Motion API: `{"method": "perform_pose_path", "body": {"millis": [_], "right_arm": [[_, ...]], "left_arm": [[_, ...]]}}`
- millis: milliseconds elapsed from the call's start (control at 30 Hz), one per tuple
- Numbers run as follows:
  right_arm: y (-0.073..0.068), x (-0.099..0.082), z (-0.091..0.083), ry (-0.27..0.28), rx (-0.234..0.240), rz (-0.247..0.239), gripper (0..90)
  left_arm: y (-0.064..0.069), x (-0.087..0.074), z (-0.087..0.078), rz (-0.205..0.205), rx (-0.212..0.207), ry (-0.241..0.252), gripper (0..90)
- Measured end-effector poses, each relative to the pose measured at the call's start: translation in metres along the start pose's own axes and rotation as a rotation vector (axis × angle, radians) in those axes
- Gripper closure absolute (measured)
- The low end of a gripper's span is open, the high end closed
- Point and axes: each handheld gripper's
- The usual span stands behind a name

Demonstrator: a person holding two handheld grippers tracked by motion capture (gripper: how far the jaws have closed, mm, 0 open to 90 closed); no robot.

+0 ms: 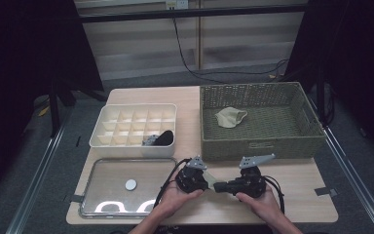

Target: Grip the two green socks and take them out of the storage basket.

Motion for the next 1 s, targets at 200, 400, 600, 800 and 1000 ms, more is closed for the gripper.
{"method": "perform_pose_path", "body": {"millis": [200,400,600,800,1000], "right_arm": [[0.001,-0.008,0.006,-0.048,-0.011,0.002,90.0],[0.002,-0.017,0.008,-0.094,-0.021,-0.002,90.0],[0.004,-0.02,0.01,-0.12,-0.053,-0.014,89.7],[0.005,-0.021,0.009,-0.13,-0.057,-0.017,89.3],[0.007,-0.022,0.007,-0.125,-0.048,-0.018,88.0]], "left_arm": [[-0.002,-0.005,-0.009,-0.007,0.007,0.015,84.1],[-0.003,-0.012,-0.019,-0.017,0.015,0.025,81.8],[0.002,-0.018,-0.028,-0.01,0.009,0.022,80.7],[0.005,-0.023,-0.037,-0.007,0.009,0.031,76.7],[0.008,-0.028,-0.043,0.001,0.004,0.019,76.7]]}}
Point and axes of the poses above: each handheld gripper's, and its own axes: z roughly forward along the jaws, x roughly out of its top, y roughly to its right, and after that the axes turned 3 degrees about -y, right-handed
